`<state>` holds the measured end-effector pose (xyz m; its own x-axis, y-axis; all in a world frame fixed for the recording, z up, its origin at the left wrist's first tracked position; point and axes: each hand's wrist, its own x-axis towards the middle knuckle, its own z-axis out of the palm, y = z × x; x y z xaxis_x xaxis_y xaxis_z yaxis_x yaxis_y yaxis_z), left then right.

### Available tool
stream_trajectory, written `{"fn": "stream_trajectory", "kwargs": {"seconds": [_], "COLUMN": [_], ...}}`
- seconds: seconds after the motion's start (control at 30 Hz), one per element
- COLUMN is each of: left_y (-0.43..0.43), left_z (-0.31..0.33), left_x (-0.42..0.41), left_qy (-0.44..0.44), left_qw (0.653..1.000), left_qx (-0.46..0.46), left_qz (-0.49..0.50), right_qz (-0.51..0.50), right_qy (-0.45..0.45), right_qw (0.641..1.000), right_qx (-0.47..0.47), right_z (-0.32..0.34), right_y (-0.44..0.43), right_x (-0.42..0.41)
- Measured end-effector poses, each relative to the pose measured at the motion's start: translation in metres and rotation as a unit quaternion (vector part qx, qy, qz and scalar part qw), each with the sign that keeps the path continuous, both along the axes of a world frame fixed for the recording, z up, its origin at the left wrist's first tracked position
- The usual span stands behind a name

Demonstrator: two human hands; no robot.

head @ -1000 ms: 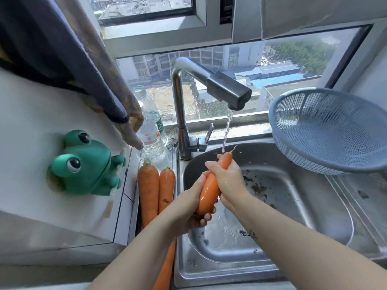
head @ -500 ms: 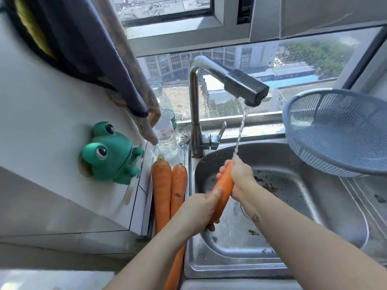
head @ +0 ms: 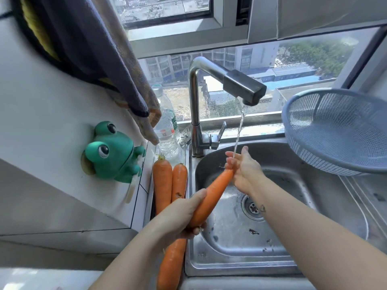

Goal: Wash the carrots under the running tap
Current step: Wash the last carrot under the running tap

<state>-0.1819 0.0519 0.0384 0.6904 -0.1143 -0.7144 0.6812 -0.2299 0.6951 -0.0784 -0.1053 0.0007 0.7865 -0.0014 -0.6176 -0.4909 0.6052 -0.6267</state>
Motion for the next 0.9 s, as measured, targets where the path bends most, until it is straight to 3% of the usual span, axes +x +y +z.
{"fn": "stream_trajectory", "kwargs": {"seconds": [0.13, 0.23, 0.4, 0.53, 0.67, 0.9], "left_y": [0.009, 0.013, 0.004, -0.015, -0.03, -0.063], "left_z": [-0.002, -0.007, -0.016, -0.02, -0.021, -0.012], "left_x": [0.005, 0.011, 0.022, 0.038, 0.057, 0.077], "left_qy": [0.066, 0.137, 0.205, 0.181, 0.124, 0.094], "left_qw": [0.993, 0.974, 0.932, 0.907, 0.9, 0.913], "left_qx": [-0.08, -0.16, -0.278, -0.319, -0.324, -0.338], "left_qz": [0.052, 0.079, 0.109, 0.209, 0.263, 0.209], "right_qz": [0.043, 0.067, 0.1, 0.017, -0.038, -0.109], "right_qy": [0.001, 0.0, -0.026, -0.049, -0.044, -0.052], "right_qw": [0.984, 0.976, 0.982, 0.995, 0.998, 0.991], "right_qx": [0.172, 0.205, 0.16, 0.082, -0.008, -0.051], "right_z": [0.009, 0.017, 0.014, 0.017, 0.017, 0.031], "right_y": [0.011, 0.003, -0.023, -0.041, -0.062, -0.094], "right_x": [-0.016, -0.026, -0.026, -0.018, -0.016, -0.015]}}
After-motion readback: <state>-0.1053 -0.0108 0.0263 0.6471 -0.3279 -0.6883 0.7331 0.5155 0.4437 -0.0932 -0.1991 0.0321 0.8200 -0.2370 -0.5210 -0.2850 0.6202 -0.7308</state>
